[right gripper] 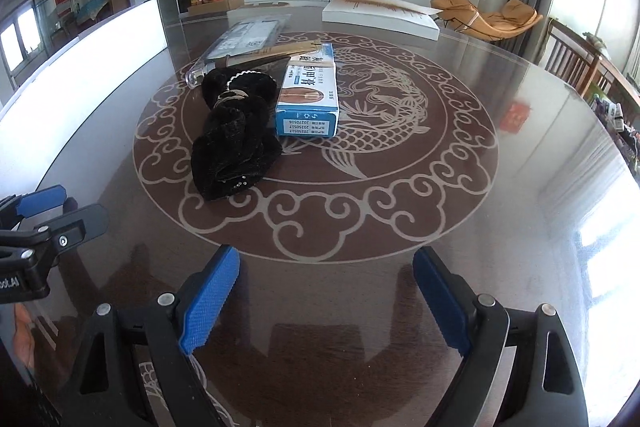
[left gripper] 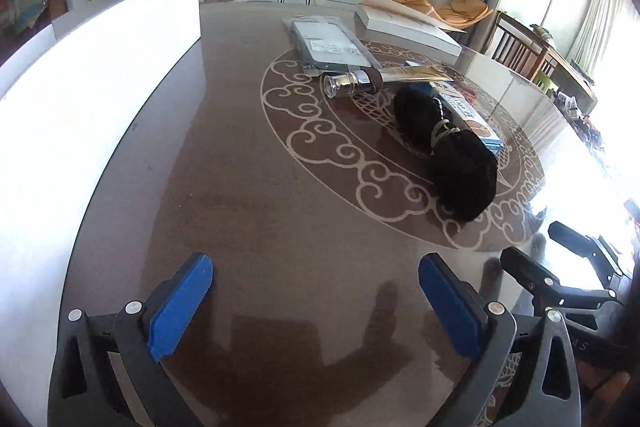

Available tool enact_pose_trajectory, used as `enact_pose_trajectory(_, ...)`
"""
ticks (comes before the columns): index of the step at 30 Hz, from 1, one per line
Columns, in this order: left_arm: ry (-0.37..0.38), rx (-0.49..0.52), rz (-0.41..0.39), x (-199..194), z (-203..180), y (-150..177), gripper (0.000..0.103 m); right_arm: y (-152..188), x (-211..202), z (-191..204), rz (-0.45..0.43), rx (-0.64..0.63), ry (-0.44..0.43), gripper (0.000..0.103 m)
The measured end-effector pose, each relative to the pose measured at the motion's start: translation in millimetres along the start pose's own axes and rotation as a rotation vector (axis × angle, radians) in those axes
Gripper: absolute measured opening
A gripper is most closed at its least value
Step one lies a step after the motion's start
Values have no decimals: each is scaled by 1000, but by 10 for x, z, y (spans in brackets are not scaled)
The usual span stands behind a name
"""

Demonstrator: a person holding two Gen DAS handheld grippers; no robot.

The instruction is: Organize objects

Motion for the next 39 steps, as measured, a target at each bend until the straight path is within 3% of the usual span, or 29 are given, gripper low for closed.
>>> enact_pose_trajectory(4, -103, 77, -5, 186, -79, -119, 103, 14, 47, -42, 24, 42, 5, 103)
enact_pose_trajectory(39, -100, 79, -5, 237, -83, -207, 103, 13, 50, -32, 24, 41, 4, 103)
Point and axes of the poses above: each gripper's, at about its wrist camera, not at the fingertips, and x roughly the way its jaws point, z to its left, y to its underside, the point moved 3 cm from there along x, roughly the way its jaws point, and after that the axes turned 7 degrees about -x, right-handed, at the moved point
